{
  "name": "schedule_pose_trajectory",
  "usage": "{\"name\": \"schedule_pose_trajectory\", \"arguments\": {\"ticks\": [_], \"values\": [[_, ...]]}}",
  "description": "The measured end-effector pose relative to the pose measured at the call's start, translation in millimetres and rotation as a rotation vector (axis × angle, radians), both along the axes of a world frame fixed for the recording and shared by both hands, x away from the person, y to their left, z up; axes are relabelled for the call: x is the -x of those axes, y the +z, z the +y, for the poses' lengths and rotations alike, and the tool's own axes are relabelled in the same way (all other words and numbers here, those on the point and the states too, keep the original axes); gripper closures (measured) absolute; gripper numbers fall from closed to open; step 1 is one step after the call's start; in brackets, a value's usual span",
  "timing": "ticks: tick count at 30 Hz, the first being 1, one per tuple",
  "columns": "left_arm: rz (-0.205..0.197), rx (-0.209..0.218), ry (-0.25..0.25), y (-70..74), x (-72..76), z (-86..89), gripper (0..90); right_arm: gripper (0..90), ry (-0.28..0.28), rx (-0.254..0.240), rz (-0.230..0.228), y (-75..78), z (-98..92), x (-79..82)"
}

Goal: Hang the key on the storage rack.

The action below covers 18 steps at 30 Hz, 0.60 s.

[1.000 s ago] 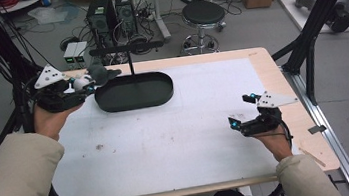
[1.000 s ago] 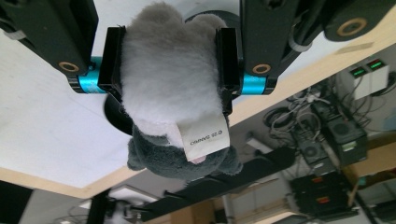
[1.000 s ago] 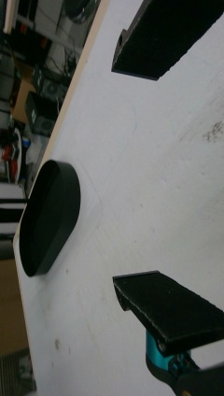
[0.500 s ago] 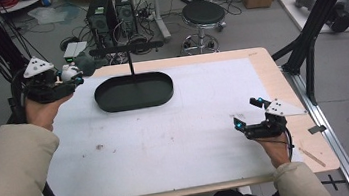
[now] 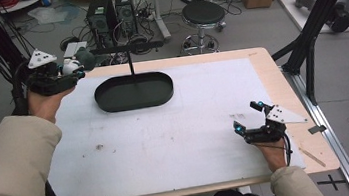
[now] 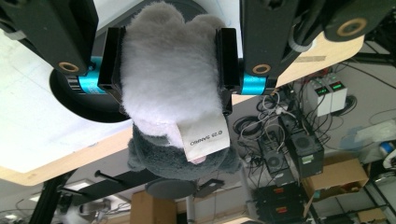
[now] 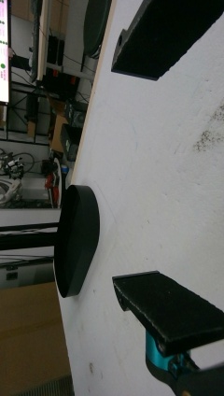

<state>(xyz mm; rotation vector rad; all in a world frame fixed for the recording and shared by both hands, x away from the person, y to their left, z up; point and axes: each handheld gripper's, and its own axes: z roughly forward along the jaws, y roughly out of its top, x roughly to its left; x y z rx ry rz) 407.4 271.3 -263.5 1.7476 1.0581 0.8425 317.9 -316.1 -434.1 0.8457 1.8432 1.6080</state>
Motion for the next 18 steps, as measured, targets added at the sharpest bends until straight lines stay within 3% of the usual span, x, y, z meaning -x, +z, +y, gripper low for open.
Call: {"name": "schedule_pose_trajectory", "arguments": {"ticks": [6,10,14,18], "values": [[0.004,-0.007,0.015,-3.1,-5.3,-1.4,56.9,0.4,-0.014,0.014,-0.003,-4.1,0.3,0.5],[0.004,0.001,0.026,-5.9,-10.1,-1.0,56.9,0.4,-0.017,0.024,-0.012,-4.7,0.9,0.1],[-0.001,0.036,0.047,-7.7,-14.5,0.8,57.0,0.4,-0.025,0.021,-0.008,-6.2,0.9,-0.3],[-0.003,0.032,0.056,-7.4,-15.8,3.0,57.0,0.4,-0.026,0.030,-0.010,-8.2,1.2,0.2]]}}
